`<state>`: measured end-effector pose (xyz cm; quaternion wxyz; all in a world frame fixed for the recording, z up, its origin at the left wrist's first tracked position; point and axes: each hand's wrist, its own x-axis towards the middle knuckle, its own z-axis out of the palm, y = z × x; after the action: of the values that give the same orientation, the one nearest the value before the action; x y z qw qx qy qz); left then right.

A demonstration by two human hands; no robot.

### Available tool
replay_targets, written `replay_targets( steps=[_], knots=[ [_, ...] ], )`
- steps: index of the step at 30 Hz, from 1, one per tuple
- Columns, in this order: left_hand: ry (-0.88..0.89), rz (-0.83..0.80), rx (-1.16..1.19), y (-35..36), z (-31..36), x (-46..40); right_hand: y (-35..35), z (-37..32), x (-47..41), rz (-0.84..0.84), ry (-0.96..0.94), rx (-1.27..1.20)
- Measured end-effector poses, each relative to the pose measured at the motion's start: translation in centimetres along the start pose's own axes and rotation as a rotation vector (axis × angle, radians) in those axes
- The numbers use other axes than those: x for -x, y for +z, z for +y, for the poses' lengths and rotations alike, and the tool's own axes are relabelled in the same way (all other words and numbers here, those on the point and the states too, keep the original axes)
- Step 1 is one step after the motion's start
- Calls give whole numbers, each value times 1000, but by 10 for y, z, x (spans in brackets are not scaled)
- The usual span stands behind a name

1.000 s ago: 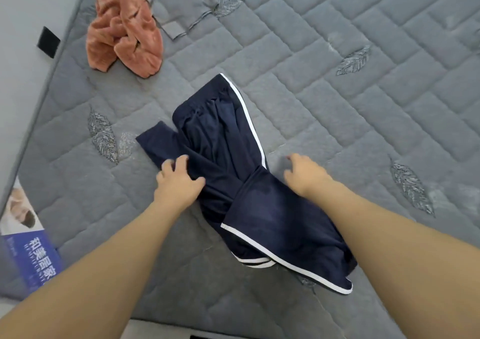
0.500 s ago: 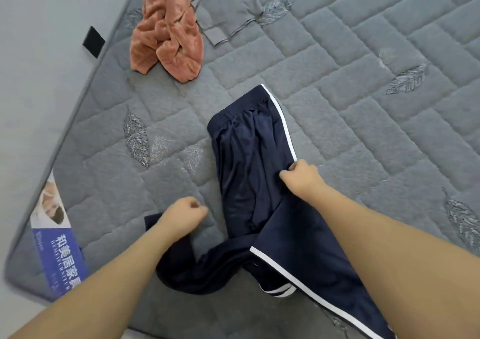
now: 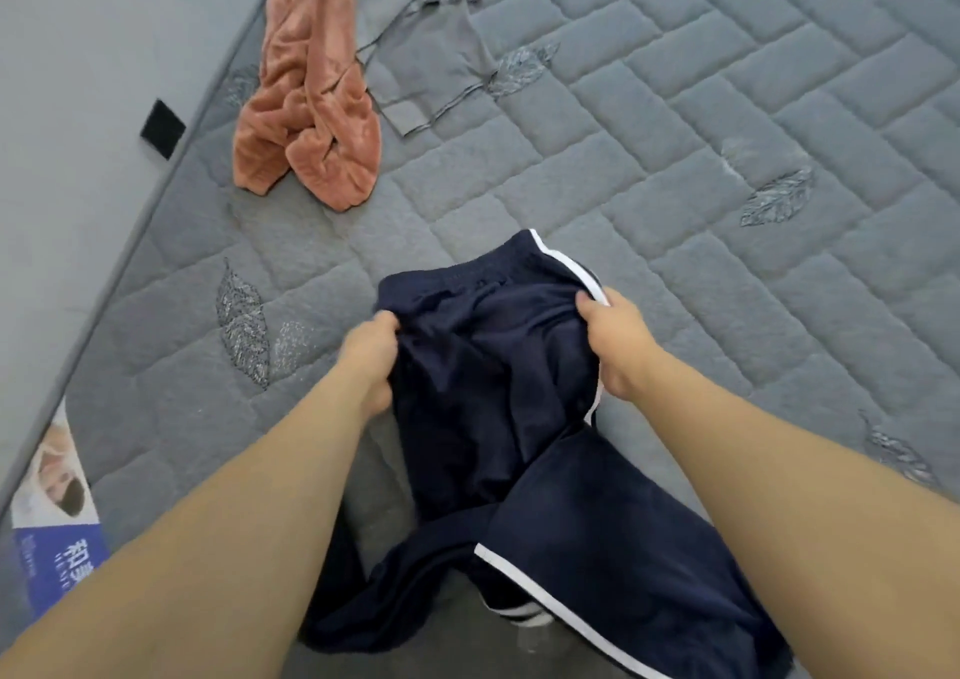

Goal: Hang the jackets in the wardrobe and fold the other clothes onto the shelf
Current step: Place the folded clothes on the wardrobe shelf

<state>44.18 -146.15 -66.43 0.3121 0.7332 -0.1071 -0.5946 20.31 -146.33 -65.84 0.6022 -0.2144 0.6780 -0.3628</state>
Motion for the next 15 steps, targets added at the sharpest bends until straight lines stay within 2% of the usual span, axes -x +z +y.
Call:
replay_targets(
  steps=[2, 4, 6, 8, 10, 12, 15],
  knots=[
    [181, 237, -106, 25, 35, 8, -38, -25, 7, 64, -70, -89],
    [458, 357, -322, 75, 74, 24, -78, -55, 13, 116, -160, -152],
    [770, 373, -473, 144, 108, 47, -124, -87, 14, 256, -260, -246],
    [929, 266, -582, 211, 127, 63, -176, -112, 13, 391, -364, -393],
    [912, 119, -733, 256, 123, 65, -224, -124, 9, 415, -406, -576],
    [781, -24, -946, 267, 93, 50, -254, -111, 5, 421, -286, -624],
    [468, -169, -1508, 224, 14, 23, -254, -42, 5, 453, 54, -260]
  ],
)
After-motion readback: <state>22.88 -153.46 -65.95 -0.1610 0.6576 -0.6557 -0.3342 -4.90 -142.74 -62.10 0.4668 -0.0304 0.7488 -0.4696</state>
